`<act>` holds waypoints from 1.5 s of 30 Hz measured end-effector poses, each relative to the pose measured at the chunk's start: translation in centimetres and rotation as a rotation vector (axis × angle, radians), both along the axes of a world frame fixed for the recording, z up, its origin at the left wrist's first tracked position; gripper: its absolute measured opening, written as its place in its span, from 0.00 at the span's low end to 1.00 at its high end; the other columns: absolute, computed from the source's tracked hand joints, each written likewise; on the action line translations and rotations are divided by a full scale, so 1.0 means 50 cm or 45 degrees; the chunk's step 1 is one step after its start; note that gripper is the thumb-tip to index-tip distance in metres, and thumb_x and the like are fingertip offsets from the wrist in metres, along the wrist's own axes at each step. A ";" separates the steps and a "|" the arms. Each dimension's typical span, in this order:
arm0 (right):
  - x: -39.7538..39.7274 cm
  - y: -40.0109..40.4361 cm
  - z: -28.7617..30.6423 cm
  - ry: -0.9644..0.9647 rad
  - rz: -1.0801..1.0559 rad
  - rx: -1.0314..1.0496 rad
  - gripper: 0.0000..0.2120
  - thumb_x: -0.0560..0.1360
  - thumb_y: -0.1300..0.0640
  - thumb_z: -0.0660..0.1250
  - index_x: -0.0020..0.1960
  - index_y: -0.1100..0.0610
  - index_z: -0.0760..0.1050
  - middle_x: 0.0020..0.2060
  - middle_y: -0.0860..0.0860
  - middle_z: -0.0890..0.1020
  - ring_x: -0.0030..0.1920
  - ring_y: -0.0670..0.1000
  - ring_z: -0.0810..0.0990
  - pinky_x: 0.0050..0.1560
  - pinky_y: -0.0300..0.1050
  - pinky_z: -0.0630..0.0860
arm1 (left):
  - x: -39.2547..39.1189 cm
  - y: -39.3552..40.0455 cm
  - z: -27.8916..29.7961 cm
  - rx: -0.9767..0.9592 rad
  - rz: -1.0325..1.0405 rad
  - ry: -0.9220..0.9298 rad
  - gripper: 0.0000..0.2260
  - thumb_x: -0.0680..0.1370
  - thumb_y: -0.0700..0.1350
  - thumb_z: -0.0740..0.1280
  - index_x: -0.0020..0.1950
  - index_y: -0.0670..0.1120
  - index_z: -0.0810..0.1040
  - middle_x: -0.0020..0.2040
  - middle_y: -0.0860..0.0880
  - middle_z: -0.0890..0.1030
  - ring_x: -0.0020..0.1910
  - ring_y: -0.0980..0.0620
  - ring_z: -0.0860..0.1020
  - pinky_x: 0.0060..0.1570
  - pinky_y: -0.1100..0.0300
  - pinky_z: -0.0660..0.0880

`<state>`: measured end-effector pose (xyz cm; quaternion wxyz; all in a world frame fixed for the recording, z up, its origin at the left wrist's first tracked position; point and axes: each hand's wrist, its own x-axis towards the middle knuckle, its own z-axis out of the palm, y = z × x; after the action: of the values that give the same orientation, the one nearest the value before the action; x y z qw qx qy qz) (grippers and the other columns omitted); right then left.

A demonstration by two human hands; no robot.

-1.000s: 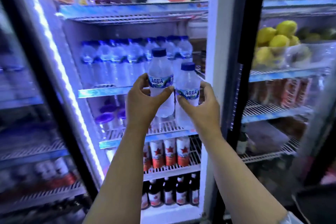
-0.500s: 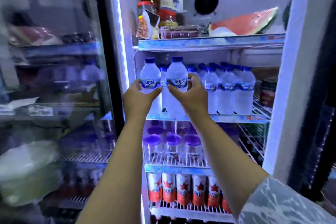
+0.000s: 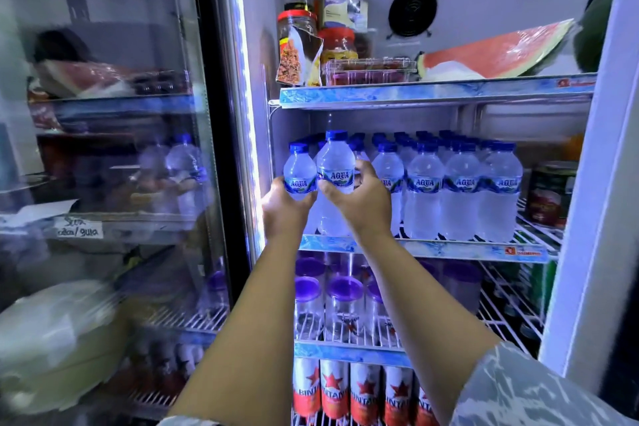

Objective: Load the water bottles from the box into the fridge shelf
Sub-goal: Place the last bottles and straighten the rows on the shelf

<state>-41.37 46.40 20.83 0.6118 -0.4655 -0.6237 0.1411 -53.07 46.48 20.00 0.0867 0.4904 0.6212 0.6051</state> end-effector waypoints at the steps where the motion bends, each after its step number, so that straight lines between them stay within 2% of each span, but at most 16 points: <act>1: -0.001 0.001 -0.003 -0.008 -0.007 -0.005 0.31 0.68 0.44 0.74 0.66 0.56 0.70 0.46 0.47 0.74 0.54 0.54 0.78 0.53 0.47 0.75 | 0.000 0.002 -0.002 -0.025 0.003 -0.006 0.20 0.72 0.52 0.72 0.57 0.43 0.72 0.49 0.44 0.80 0.43 0.45 0.76 0.39 0.60 0.67; 4: -0.005 0.006 -0.011 -0.014 -0.013 -0.004 0.31 0.67 0.44 0.74 0.65 0.56 0.70 0.51 0.51 0.78 0.55 0.54 0.78 0.55 0.48 0.75 | 0.003 0.002 -0.003 -0.111 0.004 -0.022 0.25 0.74 0.54 0.70 0.64 0.44 0.66 0.51 0.45 0.76 0.43 0.45 0.74 0.40 0.58 0.67; 7: -0.010 0.006 -0.014 -0.026 -0.039 0.010 0.32 0.67 0.44 0.75 0.66 0.56 0.71 0.58 0.53 0.73 0.57 0.51 0.76 0.51 0.38 0.71 | 0.002 0.006 -0.004 -0.127 0.002 -0.002 0.26 0.75 0.52 0.69 0.68 0.46 0.63 0.58 0.43 0.76 0.49 0.41 0.77 0.43 0.57 0.69; 9: -0.011 0.006 -0.013 -0.042 -0.057 0.021 0.33 0.67 0.45 0.75 0.67 0.57 0.71 0.59 0.54 0.72 0.57 0.50 0.75 0.49 0.35 0.68 | 0.002 0.009 -0.001 -0.127 -0.007 0.023 0.24 0.76 0.51 0.68 0.66 0.46 0.64 0.57 0.43 0.76 0.48 0.43 0.77 0.44 0.57 0.69; 12: -0.016 0.008 -0.009 -0.060 -0.074 0.017 0.33 0.68 0.45 0.75 0.68 0.57 0.70 0.59 0.55 0.72 0.58 0.51 0.75 0.50 0.37 0.69 | 0.000 0.016 0.002 -0.160 -0.002 0.057 0.21 0.76 0.52 0.67 0.65 0.46 0.65 0.56 0.45 0.76 0.48 0.44 0.77 0.44 0.56 0.69; 16: -0.025 0.008 -0.008 -0.074 -0.110 -0.003 0.34 0.69 0.44 0.74 0.69 0.58 0.69 0.61 0.54 0.71 0.60 0.52 0.74 0.57 0.43 0.73 | -0.007 0.029 -0.003 -0.071 0.030 0.159 0.24 0.75 0.50 0.69 0.67 0.44 0.68 0.61 0.44 0.74 0.59 0.44 0.76 0.52 0.53 0.73; 19: -0.027 0.006 -0.008 -0.082 -0.136 -0.015 0.35 0.69 0.43 0.73 0.70 0.59 0.69 0.62 0.54 0.71 0.60 0.52 0.74 0.58 0.44 0.73 | -0.015 0.026 -0.009 -0.081 0.000 0.205 0.31 0.75 0.48 0.69 0.75 0.48 0.60 0.66 0.45 0.73 0.63 0.44 0.74 0.55 0.54 0.72; 21: -0.028 0.004 -0.007 -0.097 -0.154 -0.015 0.35 0.69 0.43 0.73 0.69 0.59 0.69 0.61 0.54 0.71 0.59 0.53 0.75 0.56 0.44 0.73 | -0.018 0.021 -0.012 -0.123 -0.030 0.180 0.30 0.75 0.48 0.68 0.75 0.50 0.59 0.63 0.45 0.74 0.58 0.43 0.76 0.50 0.55 0.71; 24: -0.030 0.002 -0.003 -0.098 -0.164 -0.033 0.35 0.69 0.43 0.73 0.69 0.59 0.69 0.60 0.54 0.71 0.56 0.54 0.77 0.56 0.46 0.75 | -0.016 0.020 -0.010 -0.106 -0.032 0.150 0.22 0.76 0.47 0.67 0.68 0.48 0.66 0.56 0.43 0.77 0.46 0.43 0.77 0.42 0.58 0.70; 26: -0.033 0.000 -0.001 -0.105 -0.175 -0.047 0.35 0.69 0.43 0.73 0.69 0.59 0.69 0.60 0.54 0.71 0.56 0.54 0.77 0.56 0.48 0.76 | -0.014 0.020 -0.007 -0.103 -0.015 0.190 0.22 0.76 0.47 0.67 0.68 0.48 0.65 0.54 0.43 0.76 0.47 0.42 0.78 0.42 0.57 0.71; 32: -0.052 -0.004 0.000 -0.151 -0.211 -0.062 0.34 0.70 0.43 0.71 0.68 0.60 0.68 0.62 0.54 0.69 0.59 0.56 0.77 0.55 0.48 0.76 | -0.021 0.024 -0.022 -0.078 0.022 0.266 0.26 0.77 0.47 0.66 0.72 0.47 0.62 0.60 0.43 0.75 0.53 0.40 0.77 0.47 0.52 0.74; 34: -0.055 -0.005 0.001 -0.156 -0.229 -0.062 0.32 0.71 0.44 0.71 0.68 0.60 0.68 0.62 0.54 0.69 0.60 0.56 0.76 0.55 0.47 0.75 | -0.015 0.021 -0.033 -0.025 0.012 0.252 0.25 0.78 0.47 0.65 0.73 0.46 0.61 0.64 0.43 0.73 0.59 0.41 0.75 0.50 0.50 0.73; 37: -0.056 -0.007 0.001 -0.175 -0.244 -0.061 0.32 0.71 0.44 0.71 0.68 0.60 0.68 0.63 0.54 0.69 0.60 0.56 0.76 0.56 0.47 0.74 | -0.004 0.013 -0.053 0.029 0.012 0.261 0.28 0.80 0.49 0.62 0.77 0.46 0.54 0.70 0.44 0.67 0.67 0.45 0.69 0.58 0.50 0.70; 40: -0.055 -0.007 0.001 -0.192 -0.253 -0.051 0.31 0.71 0.44 0.70 0.67 0.60 0.67 0.63 0.54 0.70 0.60 0.56 0.76 0.55 0.46 0.74 | 0.003 0.011 -0.067 0.106 0.088 0.335 0.30 0.80 0.50 0.60 0.78 0.44 0.50 0.71 0.44 0.63 0.70 0.45 0.67 0.61 0.50 0.70; 42: -0.056 -0.006 0.001 -0.203 -0.261 -0.042 0.31 0.72 0.44 0.70 0.67 0.60 0.68 0.63 0.55 0.70 0.61 0.56 0.75 0.55 0.45 0.73 | 0.006 0.011 -0.068 0.148 0.110 0.353 0.31 0.80 0.48 0.61 0.78 0.43 0.48 0.72 0.42 0.61 0.71 0.44 0.64 0.66 0.50 0.68; 45: -0.060 -0.005 0.000 -0.199 -0.261 -0.037 0.30 0.72 0.46 0.70 0.67 0.60 0.67 0.63 0.55 0.70 0.63 0.55 0.73 0.56 0.45 0.72 | 0.008 0.010 -0.071 0.221 0.112 0.346 0.32 0.79 0.45 0.62 0.78 0.42 0.48 0.71 0.41 0.63 0.72 0.44 0.63 0.68 0.50 0.66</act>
<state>-44.37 46.17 20.83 0.5656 -0.5453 -0.6166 0.0502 -52.66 46.96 16.47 -0.0674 0.5456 0.5935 0.5878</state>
